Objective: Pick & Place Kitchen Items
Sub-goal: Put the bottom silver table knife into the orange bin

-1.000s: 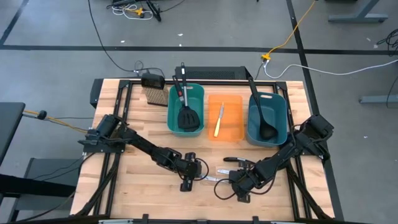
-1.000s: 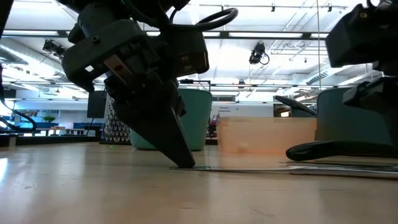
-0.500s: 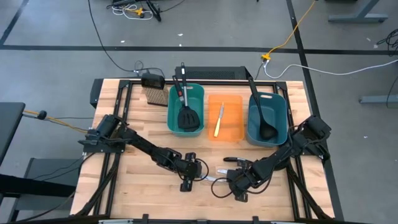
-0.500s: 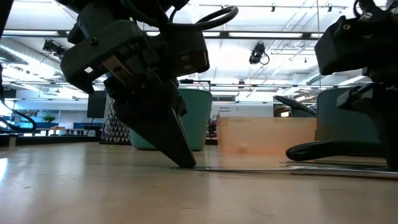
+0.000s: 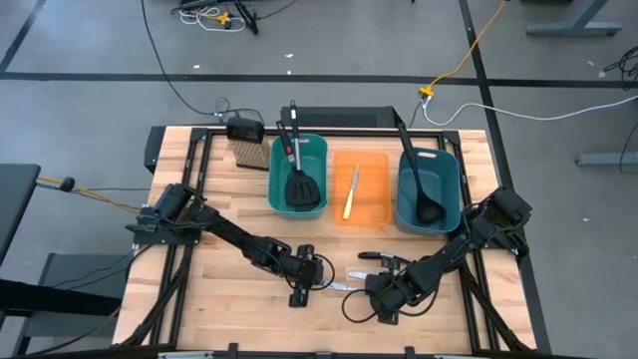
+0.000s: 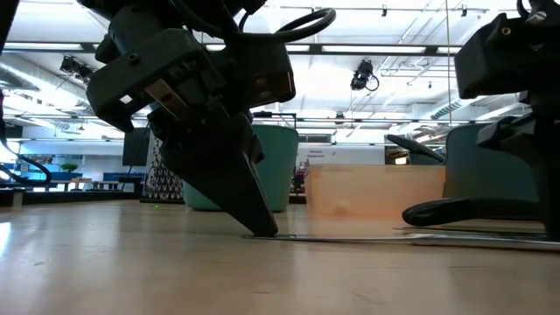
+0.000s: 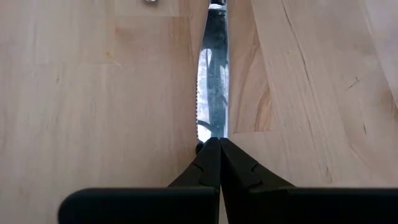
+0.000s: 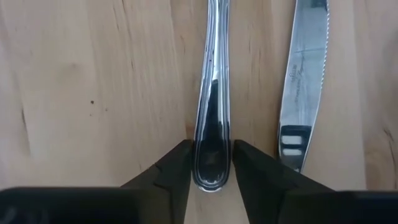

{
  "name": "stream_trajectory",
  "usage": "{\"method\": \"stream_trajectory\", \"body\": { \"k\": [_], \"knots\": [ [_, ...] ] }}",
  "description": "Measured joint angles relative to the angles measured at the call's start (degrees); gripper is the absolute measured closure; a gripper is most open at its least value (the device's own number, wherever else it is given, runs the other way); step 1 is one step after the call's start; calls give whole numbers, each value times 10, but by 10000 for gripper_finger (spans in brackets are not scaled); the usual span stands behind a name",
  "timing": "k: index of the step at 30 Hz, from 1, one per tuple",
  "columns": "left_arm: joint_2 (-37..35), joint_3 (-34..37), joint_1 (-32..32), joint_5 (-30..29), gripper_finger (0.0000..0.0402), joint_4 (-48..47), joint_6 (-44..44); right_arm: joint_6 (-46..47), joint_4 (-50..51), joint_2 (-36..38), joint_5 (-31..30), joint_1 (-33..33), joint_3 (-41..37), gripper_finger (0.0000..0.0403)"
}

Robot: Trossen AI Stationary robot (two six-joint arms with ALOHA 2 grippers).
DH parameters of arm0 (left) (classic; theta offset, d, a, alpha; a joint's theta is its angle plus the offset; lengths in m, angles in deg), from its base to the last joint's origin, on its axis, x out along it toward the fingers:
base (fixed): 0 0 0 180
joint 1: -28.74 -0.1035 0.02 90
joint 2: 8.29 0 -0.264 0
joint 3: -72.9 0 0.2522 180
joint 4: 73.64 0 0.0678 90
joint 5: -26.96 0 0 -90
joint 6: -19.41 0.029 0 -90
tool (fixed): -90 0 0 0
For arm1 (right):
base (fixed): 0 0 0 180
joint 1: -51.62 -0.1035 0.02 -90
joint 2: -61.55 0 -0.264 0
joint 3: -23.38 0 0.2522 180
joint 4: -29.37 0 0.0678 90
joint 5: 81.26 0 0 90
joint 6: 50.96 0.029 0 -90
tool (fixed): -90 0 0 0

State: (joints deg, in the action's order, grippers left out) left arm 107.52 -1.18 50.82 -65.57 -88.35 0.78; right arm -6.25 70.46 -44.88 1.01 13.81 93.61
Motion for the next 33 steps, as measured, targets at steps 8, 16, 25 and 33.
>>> {"method": "stream_trajectory", "body": {
  "k": [8,16,25,33],
  "knots": [
    [0,0,0,0,400,0,0,1,-8,-7,0,0,2,313],
    [0,0,0,0,400,1,0,7,1,-1,4,1,2,318],
    [-4,5,0,-5,385,19,28,-21,119,14,-4,8,75,324],
    [-7,5,3,-3,372,19,40,-36,174,14,-24,10,116,396]
  ]
}}
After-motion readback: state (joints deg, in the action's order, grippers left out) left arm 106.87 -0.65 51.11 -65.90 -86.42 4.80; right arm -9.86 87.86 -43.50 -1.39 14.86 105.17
